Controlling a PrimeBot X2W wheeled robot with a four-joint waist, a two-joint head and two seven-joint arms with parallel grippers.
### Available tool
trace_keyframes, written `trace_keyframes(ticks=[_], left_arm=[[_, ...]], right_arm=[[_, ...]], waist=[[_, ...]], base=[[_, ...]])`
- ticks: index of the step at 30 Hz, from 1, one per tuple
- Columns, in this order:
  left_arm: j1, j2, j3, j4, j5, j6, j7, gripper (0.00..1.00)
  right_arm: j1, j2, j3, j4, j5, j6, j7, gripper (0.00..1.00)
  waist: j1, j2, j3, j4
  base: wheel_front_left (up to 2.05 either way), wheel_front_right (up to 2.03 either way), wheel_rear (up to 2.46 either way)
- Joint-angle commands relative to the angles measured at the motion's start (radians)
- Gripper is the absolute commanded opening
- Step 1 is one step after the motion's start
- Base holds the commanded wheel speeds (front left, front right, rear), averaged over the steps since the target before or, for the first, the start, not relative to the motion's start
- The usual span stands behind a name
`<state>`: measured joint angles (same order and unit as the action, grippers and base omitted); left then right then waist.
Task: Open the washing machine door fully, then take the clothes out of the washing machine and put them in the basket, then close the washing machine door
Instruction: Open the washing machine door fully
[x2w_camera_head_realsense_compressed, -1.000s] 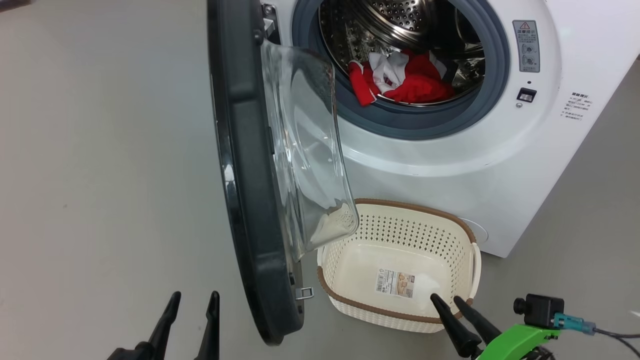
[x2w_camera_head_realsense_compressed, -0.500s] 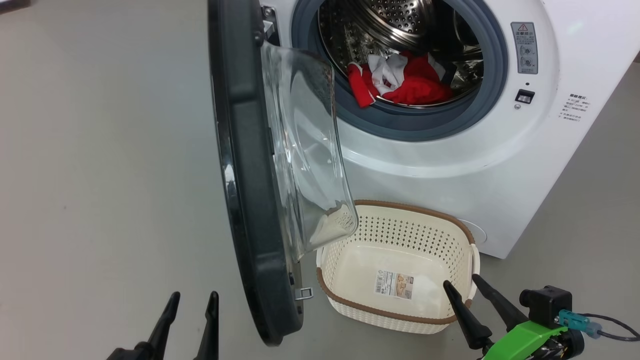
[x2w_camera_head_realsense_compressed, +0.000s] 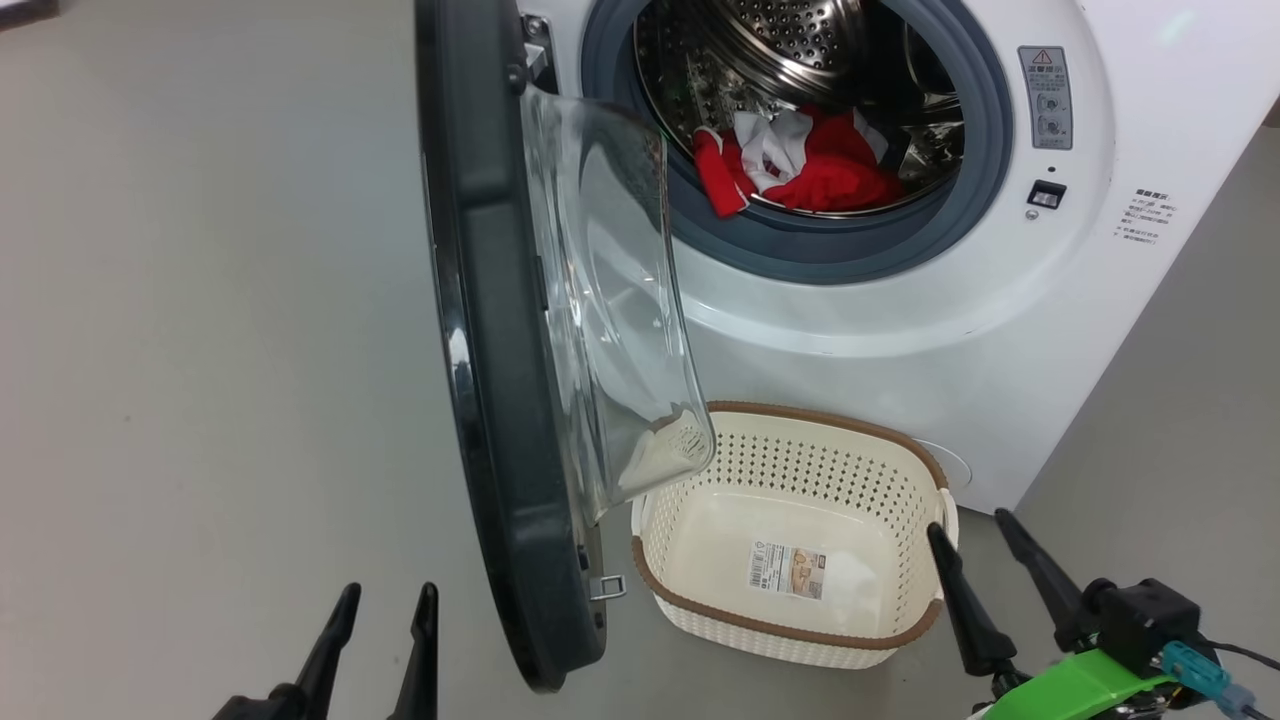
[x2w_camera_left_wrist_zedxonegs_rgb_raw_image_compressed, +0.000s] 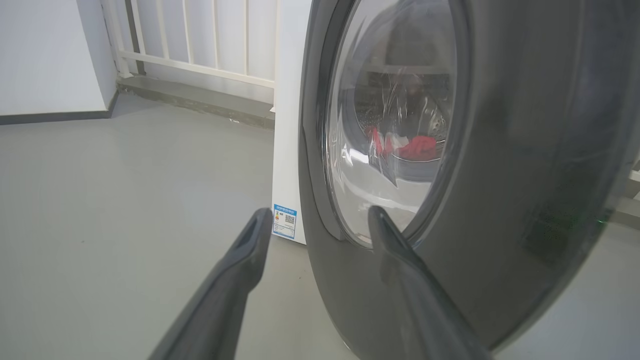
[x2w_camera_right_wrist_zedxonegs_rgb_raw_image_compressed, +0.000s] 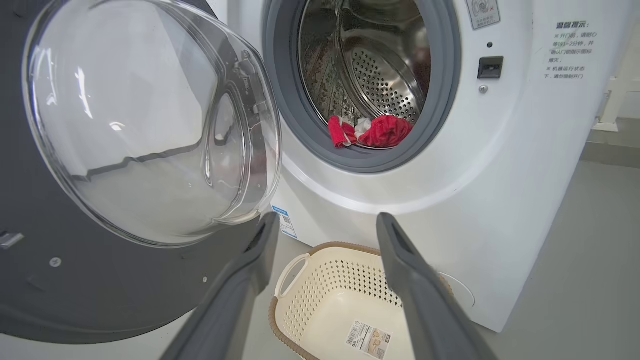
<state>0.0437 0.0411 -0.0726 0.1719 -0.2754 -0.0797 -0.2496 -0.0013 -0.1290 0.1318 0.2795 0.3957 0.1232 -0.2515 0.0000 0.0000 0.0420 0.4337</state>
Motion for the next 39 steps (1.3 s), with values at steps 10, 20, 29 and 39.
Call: trace_keyframes(ticks=[10, 20, 29, 39], left_arm=[[-0.016, 0.009, 0.035, -0.024, 0.000, -0.004, -0.012, 1.00], [-0.021, 0.009, 0.039, -0.031, -0.010, -0.006, -0.012, 1.00], [-0.052, 0.009, 0.088, -0.161, -0.044, -0.005, -0.012, 0.00], [-0.108, 0.009, 0.072, -0.432, -0.068, 0.001, -0.012, 0.00]], right_arm=[[0.023, 0.028, -0.040, -0.067, -0.067, 0.008, -0.010, 1.00], [0.022, 0.033, -0.041, -0.059, -0.072, 0.008, -0.010, 1.00], [0.023, 0.035, -0.042, -0.061, -0.070, 0.008, -0.010, 1.00], [0.017, 0.035, -0.043, -0.066, -0.073, 0.008, -0.010, 1.00]], waist=[[0.0000, 0.0000, 0.002, 0.003], [0.0000, 0.0000, 0.006, 0.000], [0.0000, 0.0000, 0.008, -0.001], [0.0000, 0.0000, 0.014, -0.003]], base=[[0.00, 0.00, 0.00], [0.00, 0.00, 0.00], [0.00, 0.00, 0.00], [0.00, 0.00, 0.00]])
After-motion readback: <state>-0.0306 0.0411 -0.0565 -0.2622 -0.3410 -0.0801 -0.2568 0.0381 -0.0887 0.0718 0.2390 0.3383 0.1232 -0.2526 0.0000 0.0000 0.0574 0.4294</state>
